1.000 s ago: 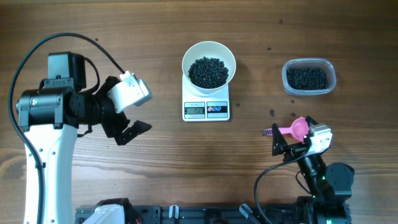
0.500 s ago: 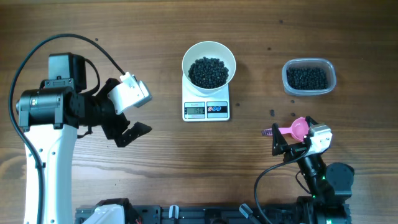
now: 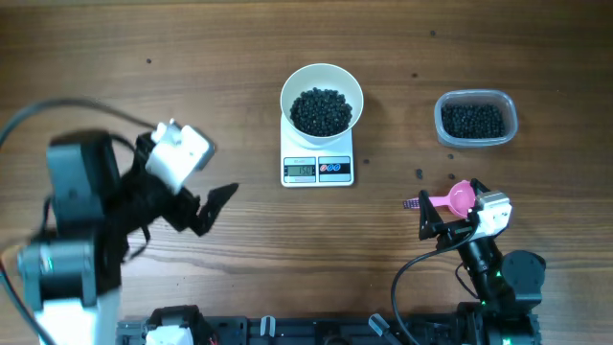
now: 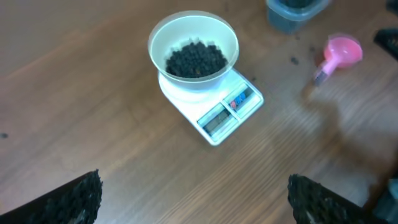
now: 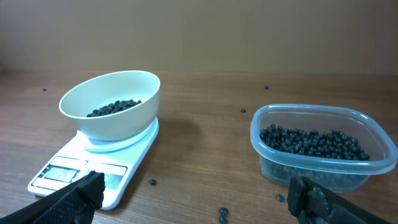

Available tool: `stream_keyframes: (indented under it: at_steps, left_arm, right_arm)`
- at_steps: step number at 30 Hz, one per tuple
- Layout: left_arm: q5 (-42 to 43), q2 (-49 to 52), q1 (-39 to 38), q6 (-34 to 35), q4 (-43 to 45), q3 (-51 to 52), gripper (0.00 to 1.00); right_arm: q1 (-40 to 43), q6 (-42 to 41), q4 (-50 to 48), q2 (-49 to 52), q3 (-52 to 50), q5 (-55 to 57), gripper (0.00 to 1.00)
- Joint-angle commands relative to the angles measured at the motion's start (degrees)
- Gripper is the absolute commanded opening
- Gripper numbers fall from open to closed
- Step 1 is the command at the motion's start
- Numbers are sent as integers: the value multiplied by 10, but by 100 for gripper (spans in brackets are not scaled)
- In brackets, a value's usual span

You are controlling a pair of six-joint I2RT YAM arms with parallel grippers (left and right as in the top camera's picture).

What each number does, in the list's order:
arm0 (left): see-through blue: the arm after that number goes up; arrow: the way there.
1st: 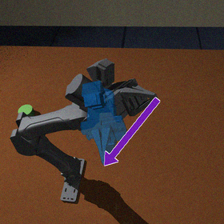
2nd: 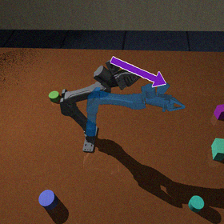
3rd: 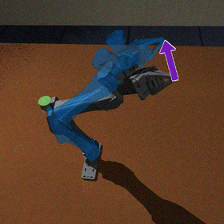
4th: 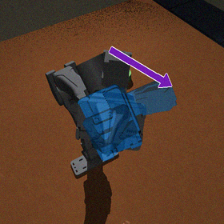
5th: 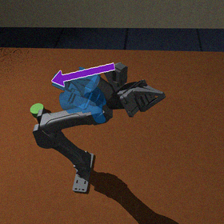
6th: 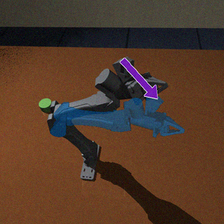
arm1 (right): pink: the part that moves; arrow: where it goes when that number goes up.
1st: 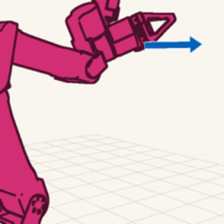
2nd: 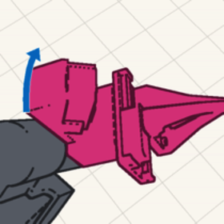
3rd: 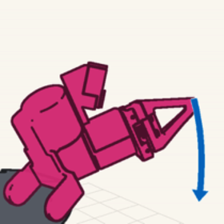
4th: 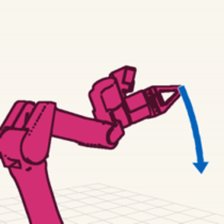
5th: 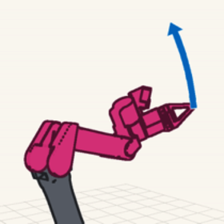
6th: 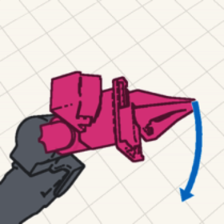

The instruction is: Scoop item into bowl and weigh 150g on scale

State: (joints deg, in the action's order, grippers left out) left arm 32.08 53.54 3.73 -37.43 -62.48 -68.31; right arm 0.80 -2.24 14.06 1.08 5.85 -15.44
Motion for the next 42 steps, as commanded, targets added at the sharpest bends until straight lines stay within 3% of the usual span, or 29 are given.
stream_keyframes:
  at_steps: [1,6,19,25,42]
  left_arm:
    - [9,-85,2,133,84,113,100]
    - [-2,-189,2,221,209,242,100]
    - [-69,-446,2,370,447,537,100]
    - [-147,-508,-3,454,495,594,100]
    - [-243,-534,-51,499,588,680,100]
  right_arm:
    - [-4,7,-3,-8,-3,-11,100]
    - [-4,7,-3,-8,-3,-11,100]
    - [-4,7,-3,-8,-3,-11,100]
    - [-4,7,-3,-8,-3,-11,100]
    - [-4,7,-3,-8,-3,-11,100]
